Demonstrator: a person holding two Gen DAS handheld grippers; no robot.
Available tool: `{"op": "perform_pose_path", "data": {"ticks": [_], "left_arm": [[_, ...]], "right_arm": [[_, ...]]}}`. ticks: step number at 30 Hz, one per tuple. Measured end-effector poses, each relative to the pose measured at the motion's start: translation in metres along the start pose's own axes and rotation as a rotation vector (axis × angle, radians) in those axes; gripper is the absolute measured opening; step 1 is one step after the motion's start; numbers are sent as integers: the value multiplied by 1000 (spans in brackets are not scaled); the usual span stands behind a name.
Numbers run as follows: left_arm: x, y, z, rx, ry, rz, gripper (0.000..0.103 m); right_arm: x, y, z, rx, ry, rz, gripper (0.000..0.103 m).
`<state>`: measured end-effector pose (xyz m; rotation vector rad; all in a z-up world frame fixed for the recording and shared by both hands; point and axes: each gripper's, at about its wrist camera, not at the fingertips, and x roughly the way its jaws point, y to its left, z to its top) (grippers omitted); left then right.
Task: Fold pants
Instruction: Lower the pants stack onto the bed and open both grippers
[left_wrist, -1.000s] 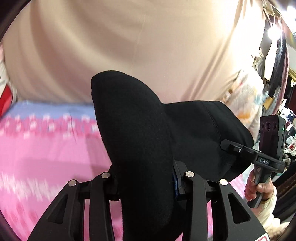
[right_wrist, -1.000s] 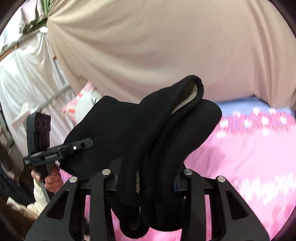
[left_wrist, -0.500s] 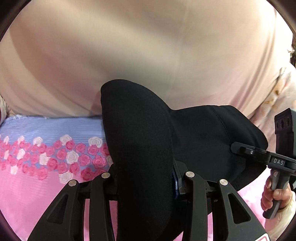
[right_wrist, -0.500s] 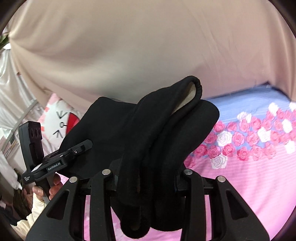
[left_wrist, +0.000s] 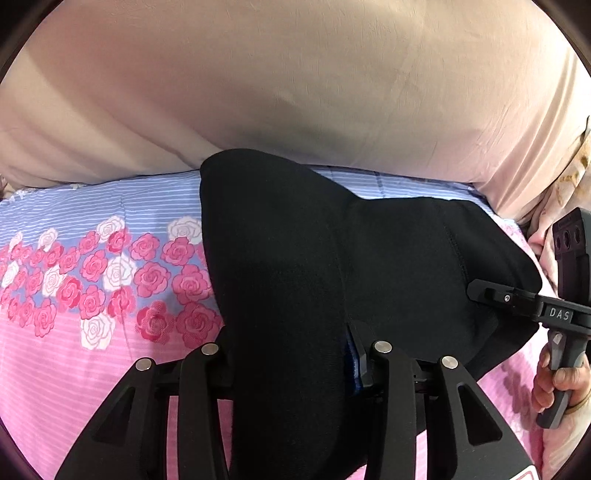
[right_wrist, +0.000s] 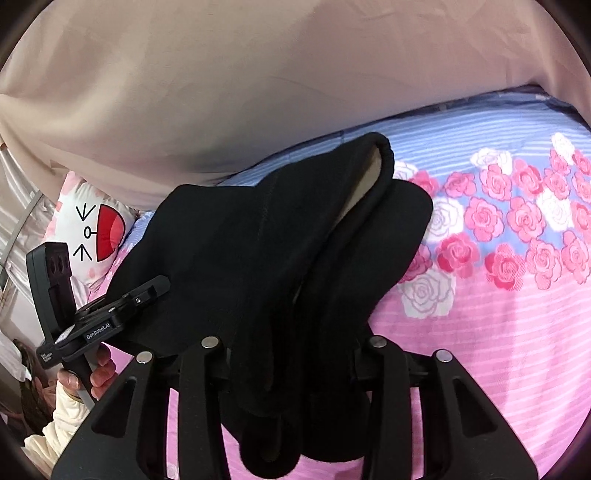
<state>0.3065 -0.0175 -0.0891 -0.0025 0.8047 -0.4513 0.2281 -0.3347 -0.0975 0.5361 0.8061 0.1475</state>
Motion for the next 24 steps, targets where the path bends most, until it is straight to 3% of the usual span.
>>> {"op": "perform_pose_path", "data": {"ticks": [3, 6, 7, 8, 11, 13, 15, 18, 24], "left_arm": [[-1, -2, -1, 1, -6, 16, 41], [-1, -5, -4, -24, -9, 70, 67], [0, -5, -6, -29, -16, 126, 84], [-6, -8, -8, -24, -35, 213, 89], [-32, -22, -16, 40, -72, 400, 90], [-54, -37, -25, 104, -85, 585, 92], [-72, -48, -35, 147, -95, 679, 92], [-105, -71, -54, 165, -121, 663, 92], [-150, -101, -80, 75, -121, 478, 92]], "right_arm": [[2, 1, -1, 2, 7, -5, 43], [2, 3, -2, 12, 19, -30, 60], [1, 5, -3, 18, 24, -59, 72], [0, 12, -2, 24, 21, -85, 79], [-36, 17, -8, 52, -40, -184, 81], [-65, 20, -19, 78, -87, -243, 92], [-91, 29, -34, 74, -124, -313, 93], [-119, 59, -62, 8, -170, -414, 93], [-138, 115, -100, -109, -229, -464, 93]]}}
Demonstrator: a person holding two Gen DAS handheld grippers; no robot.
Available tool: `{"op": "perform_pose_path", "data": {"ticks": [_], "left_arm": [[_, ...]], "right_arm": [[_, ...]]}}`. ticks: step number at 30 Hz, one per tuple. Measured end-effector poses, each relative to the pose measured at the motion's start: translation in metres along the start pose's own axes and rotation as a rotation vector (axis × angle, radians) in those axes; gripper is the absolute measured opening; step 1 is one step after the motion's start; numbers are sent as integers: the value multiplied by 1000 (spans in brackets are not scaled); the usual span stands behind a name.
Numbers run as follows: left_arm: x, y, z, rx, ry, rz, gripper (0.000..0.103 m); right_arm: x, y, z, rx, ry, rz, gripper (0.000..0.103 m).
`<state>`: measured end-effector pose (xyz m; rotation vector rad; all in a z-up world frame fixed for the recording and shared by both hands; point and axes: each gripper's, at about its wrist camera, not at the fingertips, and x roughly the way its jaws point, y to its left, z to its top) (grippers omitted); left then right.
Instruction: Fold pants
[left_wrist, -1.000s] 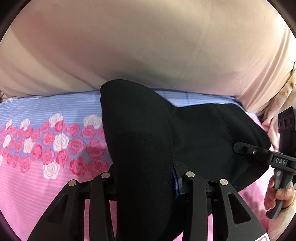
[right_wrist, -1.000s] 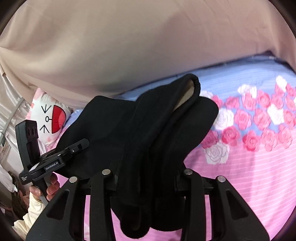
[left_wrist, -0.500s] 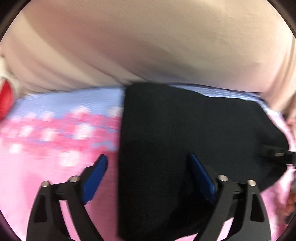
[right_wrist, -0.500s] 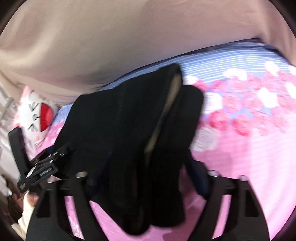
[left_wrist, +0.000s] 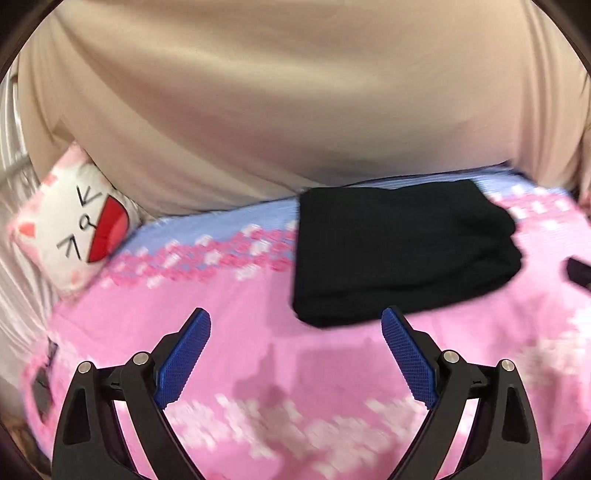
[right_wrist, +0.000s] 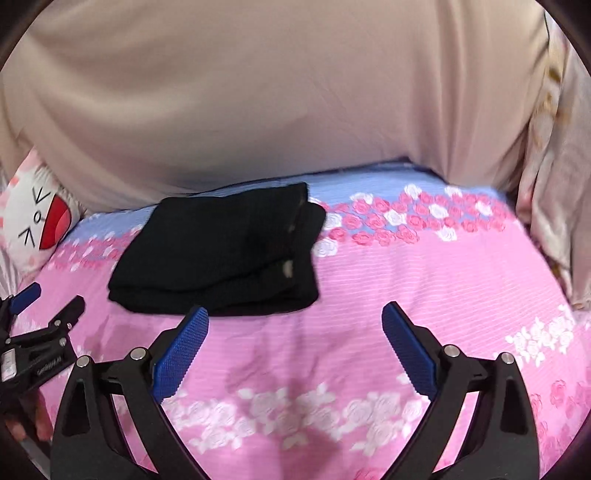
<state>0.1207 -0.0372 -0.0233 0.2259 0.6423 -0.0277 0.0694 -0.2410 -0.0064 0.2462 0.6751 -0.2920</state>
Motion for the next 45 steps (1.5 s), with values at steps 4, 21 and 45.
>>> {"op": "perform_pose_path", "data": {"ticks": [4, 21, 45], "left_arm": [[-18, -5, -6, -48, -7, -39, 92], [-5, 5, -14, -102, 43, -51, 92], [22, -9, -7, -65, 72, -57, 92]], "right_arm": [[-16, 3, -3, -22, -44, -21, 93], [-17, 32, -5, -79, -75, -67, 93], [14, 30, -7, -68, -22, -94, 94]]}}
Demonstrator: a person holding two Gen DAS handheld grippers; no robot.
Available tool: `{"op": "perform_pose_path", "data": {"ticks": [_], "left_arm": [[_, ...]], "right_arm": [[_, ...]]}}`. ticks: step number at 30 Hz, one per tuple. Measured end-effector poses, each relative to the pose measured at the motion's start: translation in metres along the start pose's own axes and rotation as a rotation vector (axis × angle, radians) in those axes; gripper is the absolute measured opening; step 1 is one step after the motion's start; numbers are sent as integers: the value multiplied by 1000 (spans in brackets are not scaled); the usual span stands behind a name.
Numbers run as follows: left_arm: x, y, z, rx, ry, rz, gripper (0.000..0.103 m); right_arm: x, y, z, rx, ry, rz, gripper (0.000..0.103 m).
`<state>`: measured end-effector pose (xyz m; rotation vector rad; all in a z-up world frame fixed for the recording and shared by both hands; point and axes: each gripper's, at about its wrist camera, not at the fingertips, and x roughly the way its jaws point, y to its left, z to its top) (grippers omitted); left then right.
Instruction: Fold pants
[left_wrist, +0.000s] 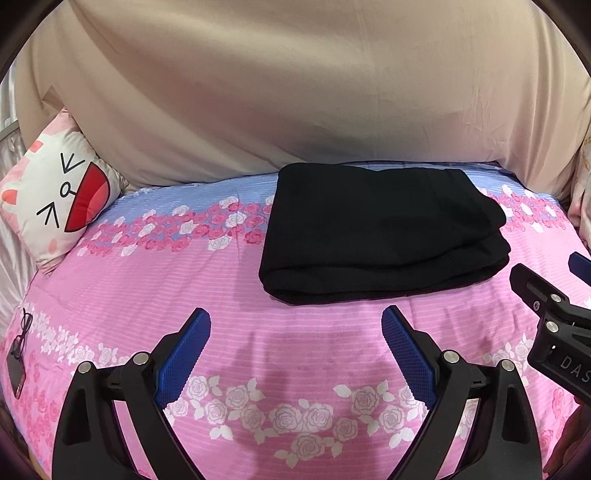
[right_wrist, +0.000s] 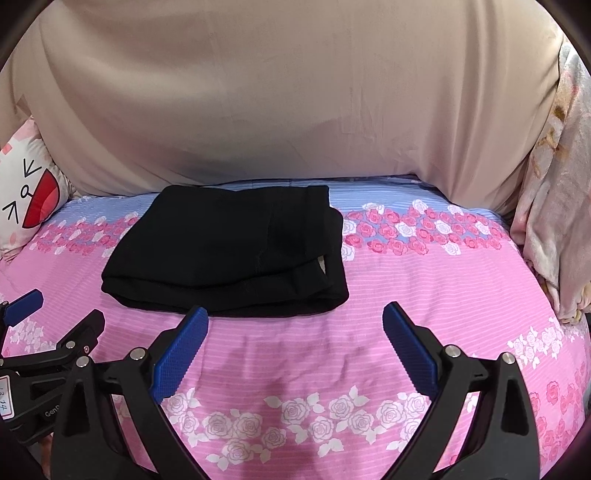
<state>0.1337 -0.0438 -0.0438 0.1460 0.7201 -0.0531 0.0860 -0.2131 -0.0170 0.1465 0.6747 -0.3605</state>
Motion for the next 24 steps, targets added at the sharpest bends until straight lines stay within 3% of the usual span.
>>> {"op": "perform_pose_path", "data": {"ticks": [24], "left_arm": [[13, -3, -2, 6, 25, -4, 92]], "right_arm": [[13, -2, -4, 8, 25, 1, 94]]}}
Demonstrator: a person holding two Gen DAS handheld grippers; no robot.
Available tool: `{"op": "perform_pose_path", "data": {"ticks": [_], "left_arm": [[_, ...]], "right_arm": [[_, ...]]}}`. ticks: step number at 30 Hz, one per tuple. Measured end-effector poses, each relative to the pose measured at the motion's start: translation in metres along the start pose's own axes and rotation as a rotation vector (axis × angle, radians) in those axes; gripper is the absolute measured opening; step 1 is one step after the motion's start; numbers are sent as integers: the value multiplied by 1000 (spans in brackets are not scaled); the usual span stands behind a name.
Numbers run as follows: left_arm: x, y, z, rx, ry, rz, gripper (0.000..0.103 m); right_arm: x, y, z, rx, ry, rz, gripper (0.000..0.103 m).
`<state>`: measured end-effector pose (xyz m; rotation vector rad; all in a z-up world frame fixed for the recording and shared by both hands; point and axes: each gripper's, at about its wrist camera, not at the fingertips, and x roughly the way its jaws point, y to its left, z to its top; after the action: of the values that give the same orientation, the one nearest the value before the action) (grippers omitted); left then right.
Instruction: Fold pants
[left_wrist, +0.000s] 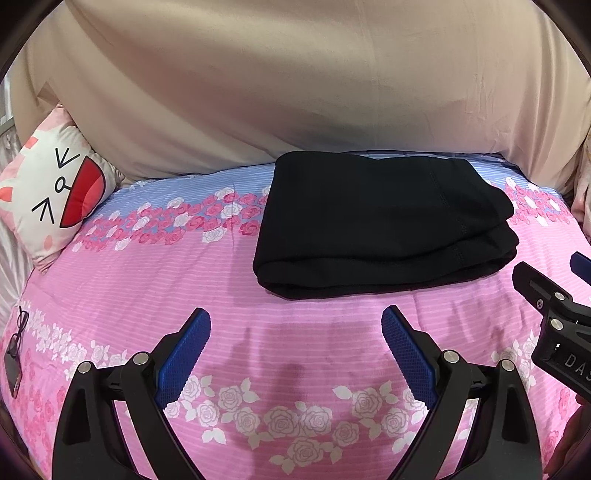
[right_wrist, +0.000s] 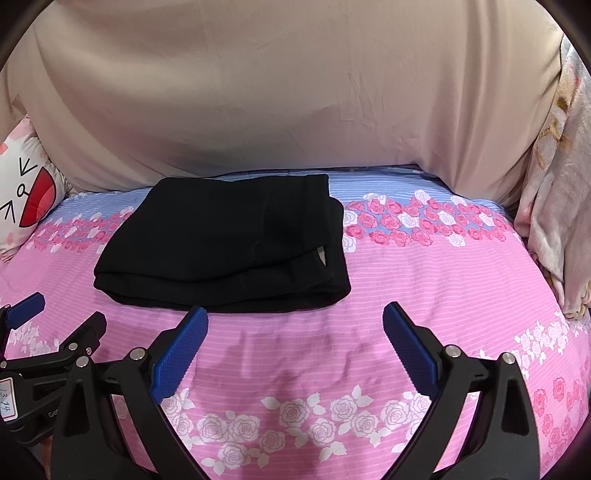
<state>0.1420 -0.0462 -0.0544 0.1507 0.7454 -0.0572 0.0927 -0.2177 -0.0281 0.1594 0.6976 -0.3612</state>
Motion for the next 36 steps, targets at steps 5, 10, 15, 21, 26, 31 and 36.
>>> {"op": "perform_pose_path", "data": {"ticks": [5, 10, 15, 21, 26, 31, 36], "left_arm": [[0, 0, 0, 2, -1, 0, 92], [0, 0, -1, -1, -1, 1, 92], [-1, 0, 0, 1, -1, -2, 92], [-1, 0, 0, 2, -1, -2, 92], [-1, 0, 1, 0, -3, 0, 92], [-2, 0, 1, -3, -6, 5, 92], [-1, 5, 2, -40, -7, 33, 92]], "right_arm": [[0, 0, 0, 1, 1, 1, 94], [-1, 0, 1, 0, -1, -3, 94], [-1, 0, 1, -2, 0, 0, 94], [-1, 0, 1, -3, 1, -3, 94], [-1, 0, 1, -3, 0, 0, 94], [-1, 0, 1, -3, -1, -3, 94], [-2, 0, 1, -3, -1, -2, 94]]}}
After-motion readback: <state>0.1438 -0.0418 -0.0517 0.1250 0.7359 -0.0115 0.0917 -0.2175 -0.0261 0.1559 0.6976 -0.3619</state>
